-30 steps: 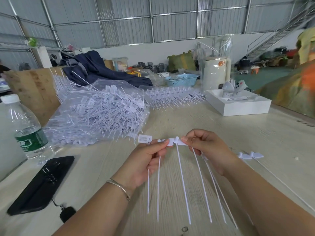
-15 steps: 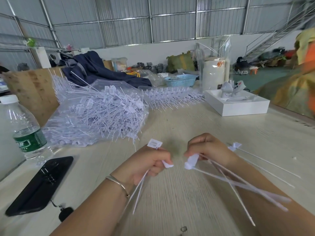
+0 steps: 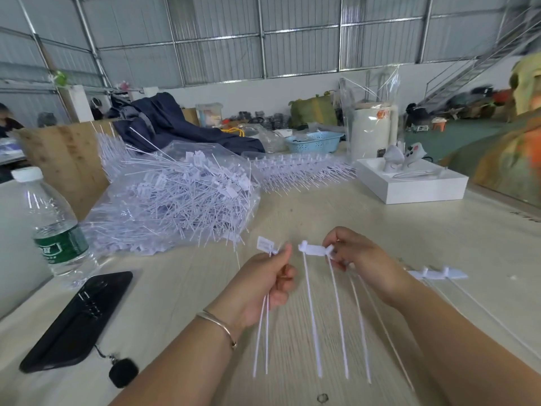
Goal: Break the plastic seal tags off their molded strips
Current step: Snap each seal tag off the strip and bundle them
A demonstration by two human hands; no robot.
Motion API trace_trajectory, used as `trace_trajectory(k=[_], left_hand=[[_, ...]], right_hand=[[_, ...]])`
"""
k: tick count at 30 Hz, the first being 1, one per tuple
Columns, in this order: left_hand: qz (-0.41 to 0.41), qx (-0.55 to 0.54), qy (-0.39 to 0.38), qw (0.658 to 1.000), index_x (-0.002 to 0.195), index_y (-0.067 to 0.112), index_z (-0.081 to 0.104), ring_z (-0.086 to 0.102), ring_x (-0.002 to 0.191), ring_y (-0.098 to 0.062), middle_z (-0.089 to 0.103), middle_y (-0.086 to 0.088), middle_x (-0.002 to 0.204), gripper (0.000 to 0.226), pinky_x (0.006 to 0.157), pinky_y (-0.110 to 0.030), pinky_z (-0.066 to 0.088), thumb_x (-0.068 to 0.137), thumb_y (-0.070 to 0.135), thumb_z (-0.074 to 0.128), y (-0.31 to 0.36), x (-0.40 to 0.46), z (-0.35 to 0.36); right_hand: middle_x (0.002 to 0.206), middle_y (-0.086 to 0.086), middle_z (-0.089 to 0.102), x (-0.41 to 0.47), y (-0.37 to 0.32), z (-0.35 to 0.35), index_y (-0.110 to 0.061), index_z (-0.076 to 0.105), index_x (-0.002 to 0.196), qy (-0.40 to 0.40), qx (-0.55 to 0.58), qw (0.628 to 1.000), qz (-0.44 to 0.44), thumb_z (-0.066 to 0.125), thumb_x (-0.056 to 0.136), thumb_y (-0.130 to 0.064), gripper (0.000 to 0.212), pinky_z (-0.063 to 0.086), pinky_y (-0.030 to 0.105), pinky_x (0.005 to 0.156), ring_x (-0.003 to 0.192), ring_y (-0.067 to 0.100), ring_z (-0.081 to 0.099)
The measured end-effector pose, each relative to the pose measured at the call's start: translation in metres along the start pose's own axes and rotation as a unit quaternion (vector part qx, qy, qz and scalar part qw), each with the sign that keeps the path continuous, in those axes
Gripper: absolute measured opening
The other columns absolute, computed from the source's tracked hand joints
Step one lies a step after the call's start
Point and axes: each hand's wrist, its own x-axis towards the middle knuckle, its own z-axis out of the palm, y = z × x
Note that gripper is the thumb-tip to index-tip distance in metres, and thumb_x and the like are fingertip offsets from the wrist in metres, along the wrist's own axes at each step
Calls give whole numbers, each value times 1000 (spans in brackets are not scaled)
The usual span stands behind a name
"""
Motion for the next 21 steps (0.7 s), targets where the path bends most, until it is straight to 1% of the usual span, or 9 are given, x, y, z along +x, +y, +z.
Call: trace_trajectory(k=[2, 3, 6, 10, 13, 15, 16, 18, 21], left_hand=[[-9, 11, 10, 1000, 72, 20, 41, 29, 40, -6, 41, 3, 58, 38, 32, -14, 19, 95, 49, 50, -1, 1, -2], [-10, 17, 17, 1000, 72, 20, 40, 25, 40, -5, 37, 4, 57, 41, 32, -15, 17, 94, 54, 48, -1, 1, -3], [18, 54, 30, 998, 81, 21, 45, 22, 41, -5, 30, 6, 58, 39, 34, -16, 15, 87, 58, 57, 2, 0, -5], [84, 131, 29, 987, 91, 7, 68, 24, 41, -6, 26, 10, 51, 34, 38, -19, 18, 78, 37, 77, -2, -2, -1], [110, 94, 65, 987, 89, 11, 64, 25, 38, -4, 27, 13, 47, 18, 36, -16, 19, 85, 27, 72, -5, -2, 4], [104, 57, 59, 991, 84, 14, 61, 27, 35, -1, 32, 15, 44, 12, 34, -14, 20, 87, 23, 69, -5, -2, 5], [95, 36, 47, 994, 81, 15, 61, 27, 34, -1, 33, 15, 44, 12, 32, -14, 20, 86, 23, 70, -5, -2, 4], [70, -15, 15, 997, 73, 20, 57, 21, 36, -2, 28, 12, 48, 18, 32, -15, 16, 78, 25, 73, -4, -1, 1], [38, -87, -24, 995, 68, 22, 53, 15, 38, -2, 20, 9, 57, 22, 31, -15, 14, 72, 25, 75, -3, -1, 1]], right_hand=[[63, 7, 48, -1, 2, 5, 0, 55, 82, -25, 17, 999, -19, 53, 85, 3, 4, 34, 15, 54, 55, 10, 42], [64, 7, 50, 0, 4, 6, -1, 56, 83, -33, 13, 999, -27, 51, 87, 10, 13, 36, 14, 55, 55, 8, 44], [70, 11, 55, 1, 7, 8, 1, 59, 89, -45, -15, 997, -61, 52, 89, 13, 13, 41, 16, 64, 62, 9, 52], [74, 13, 63, 0, 9, 10, -1, 63, 94, -41, -57, 992, -104, 56, 89, 10, 14, 40, 26, 69, 71, 14, 55], [80, 15, 66, 2, 13, 4, -9, 66, 94, -36, -88, 988, -121, 64, 88, -2, 9, 44, 33, 74, 73, 24, 56], [78, 10, 65, 3, 14, -3, -15, 66, 90, -39, -118, 986, -110, 67, 90, -15, 0, 46, 37, 73, 74, 28, 57], [73, 5, 64, 3, 15, -5, -16, 65, 85, -42, -124, 986, -102, 66, 90, -18, 5, 45, 36, 70, 69, 23, 55], [63, -7, 56, 4, 15, -7, -17, 62, 75, -44, -113, 989, -88, 66, 90, -21, 16, 39, 22, 61, 59, 8, 47], [61, -5, 52, 4, 13, -5, -10, 62, 74, -39, -60, 994, -78, 66, 89, -24, 21, 35, 13, 58, 59, 6, 44]])
